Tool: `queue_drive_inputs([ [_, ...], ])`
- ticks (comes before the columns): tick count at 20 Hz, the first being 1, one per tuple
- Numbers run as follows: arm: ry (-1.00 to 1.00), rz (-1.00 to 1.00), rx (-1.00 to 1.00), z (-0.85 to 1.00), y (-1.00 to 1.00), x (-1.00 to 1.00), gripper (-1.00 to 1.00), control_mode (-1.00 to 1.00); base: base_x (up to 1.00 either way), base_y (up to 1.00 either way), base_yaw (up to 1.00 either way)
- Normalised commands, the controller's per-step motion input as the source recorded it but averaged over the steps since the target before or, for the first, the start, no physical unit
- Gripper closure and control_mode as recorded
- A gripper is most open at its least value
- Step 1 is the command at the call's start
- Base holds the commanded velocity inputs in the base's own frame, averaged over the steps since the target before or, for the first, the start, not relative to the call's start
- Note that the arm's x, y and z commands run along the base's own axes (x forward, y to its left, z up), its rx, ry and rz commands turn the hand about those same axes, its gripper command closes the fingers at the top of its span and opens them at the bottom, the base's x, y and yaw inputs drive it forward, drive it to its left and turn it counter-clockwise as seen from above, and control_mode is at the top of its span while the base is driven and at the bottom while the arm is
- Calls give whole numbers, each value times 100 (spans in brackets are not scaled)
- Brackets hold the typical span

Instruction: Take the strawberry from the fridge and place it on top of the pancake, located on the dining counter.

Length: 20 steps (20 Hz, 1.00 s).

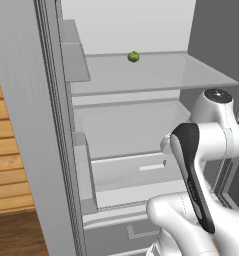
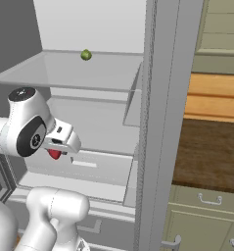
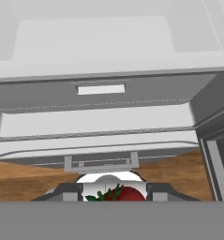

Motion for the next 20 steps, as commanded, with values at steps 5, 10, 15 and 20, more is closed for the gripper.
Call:
queue_drive_inputs([
  [5, 0, 0, 0, 0, 0, 0, 100, 100, 0, 0, 1],
  [10, 0, 0, 0, 0, 0, 0, 100, 100, -25, 12, 28],
  [15, 0, 0, 0, 0, 0, 0, 100, 100, -33, 12, 42],
  [20, 0, 0, 0, 0, 0, 0, 100, 100, -48, 10, 49],
])
